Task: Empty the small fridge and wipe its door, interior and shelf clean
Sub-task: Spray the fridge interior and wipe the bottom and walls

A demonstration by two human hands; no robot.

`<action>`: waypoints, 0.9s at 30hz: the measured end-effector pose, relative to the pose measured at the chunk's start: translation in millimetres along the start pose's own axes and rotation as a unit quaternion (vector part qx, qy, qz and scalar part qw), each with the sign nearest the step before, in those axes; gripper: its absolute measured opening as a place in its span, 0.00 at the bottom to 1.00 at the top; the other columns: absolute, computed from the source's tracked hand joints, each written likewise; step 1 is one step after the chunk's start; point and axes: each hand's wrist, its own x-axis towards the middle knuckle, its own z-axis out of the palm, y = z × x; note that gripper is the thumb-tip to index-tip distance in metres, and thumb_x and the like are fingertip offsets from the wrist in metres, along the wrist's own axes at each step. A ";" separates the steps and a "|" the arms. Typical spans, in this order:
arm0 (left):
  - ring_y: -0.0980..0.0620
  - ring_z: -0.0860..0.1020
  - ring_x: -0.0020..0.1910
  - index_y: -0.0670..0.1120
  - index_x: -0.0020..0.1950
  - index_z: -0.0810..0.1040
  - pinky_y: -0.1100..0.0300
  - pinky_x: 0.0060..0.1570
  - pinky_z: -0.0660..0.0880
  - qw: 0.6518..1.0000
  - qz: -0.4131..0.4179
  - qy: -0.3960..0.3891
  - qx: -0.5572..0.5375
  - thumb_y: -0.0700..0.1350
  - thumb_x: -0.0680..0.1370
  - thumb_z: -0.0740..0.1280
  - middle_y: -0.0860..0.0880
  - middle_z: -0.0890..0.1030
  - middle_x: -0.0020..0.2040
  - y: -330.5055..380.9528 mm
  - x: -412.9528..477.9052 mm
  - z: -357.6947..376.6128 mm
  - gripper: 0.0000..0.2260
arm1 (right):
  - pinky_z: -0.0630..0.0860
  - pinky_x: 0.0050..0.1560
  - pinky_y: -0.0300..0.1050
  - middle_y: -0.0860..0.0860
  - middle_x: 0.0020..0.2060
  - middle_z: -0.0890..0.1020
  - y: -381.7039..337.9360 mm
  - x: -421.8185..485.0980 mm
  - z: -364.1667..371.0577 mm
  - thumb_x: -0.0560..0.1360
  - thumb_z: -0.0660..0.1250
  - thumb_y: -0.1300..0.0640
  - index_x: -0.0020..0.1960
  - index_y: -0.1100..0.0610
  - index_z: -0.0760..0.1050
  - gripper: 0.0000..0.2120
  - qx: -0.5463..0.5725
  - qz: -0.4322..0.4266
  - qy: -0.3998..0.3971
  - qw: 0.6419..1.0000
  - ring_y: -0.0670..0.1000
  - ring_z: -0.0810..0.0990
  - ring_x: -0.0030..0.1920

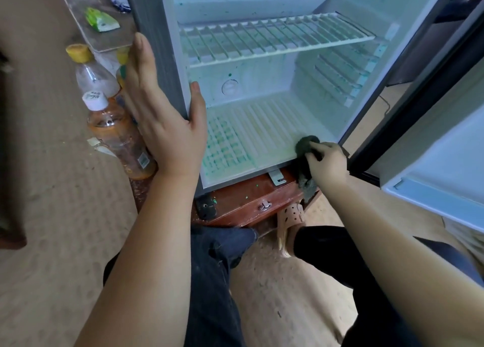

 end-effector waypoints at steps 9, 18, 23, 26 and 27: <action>0.51 0.64 0.68 0.30 0.68 0.61 0.56 0.70 0.61 0.999 -0.013 0.041 0.004 0.37 0.78 0.67 0.44 0.63 0.67 1.7 2.6 6.6 0.24 | 0.66 0.48 0.35 0.52 0.56 0.74 -50.8 -50.4 50.7 0.77 0.65 0.62 0.63 0.56 0.78 0.15 0.009 -0.095 -0.023 0.995 0.52 0.76 0.53; 0.49 0.64 0.69 0.37 0.72 0.58 0.52 0.70 0.63 1.000 0.016 0.000 -0.022 0.42 0.79 0.68 0.45 0.62 0.69 -5.7 3.7 -0.7 0.27 | 0.71 0.53 0.37 0.52 0.58 0.81 -62.2 -35.8 18.6 0.76 0.68 0.60 0.60 0.55 0.80 0.14 0.155 -0.057 -0.088 0.982 0.50 0.78 0.57; 0.44 0.66 0.70 0.40 0.71 0.56 0.47 0.70 0.66 0.998 0.032 -0.025 -0.046 0.44 0.79 0.69 0.42 0.63 0.69 -14.8 6.7 -3.7 0.28 | 0.59 0.72 0.49 0.56 0.74 0.61 -26.4 -0.2 11.2 0.80 0.61 0.52 0.74 0.60 0.61 0.26 -0.054 -0.080 0.004 0.995 0.57 0.60 0.73; 0.39 0.68 0.69 0.41 0.71 0.57 0.39 0.62 0.72 0.996 0.039 -0.042 -0.063 0.45 0.79 0.69 0.41 0.64 0.69 -20.8 6.7 -6.0 0.27 | 0.51 0.76 0.52 0.55 0.78 0.50 -14.1 5.4 34.9 0.82 0.53 0.52 0.77 0.62 0.51 0.27 -0.169 -0.137 -0.077 0.973 0.56 0.47 0.77; 0.39 0.68 0.69 0.41 0.71 0.57 0.38 0.60 0.72 0.996 0.045 -0.050 -0.062 0.45 0.79 0.68 0.40 0.64 0.69 -23.8 7.1 -6.9 0.27 | 0.49 0.77 0.50 0.55 0.78 0.49 -18.7 11.2 39.1 0.83 0.51 0.54 0.77 0.62 0.51 0.26 -0.185 -0.149 -0.079 0.968 0.56 0.46 0.77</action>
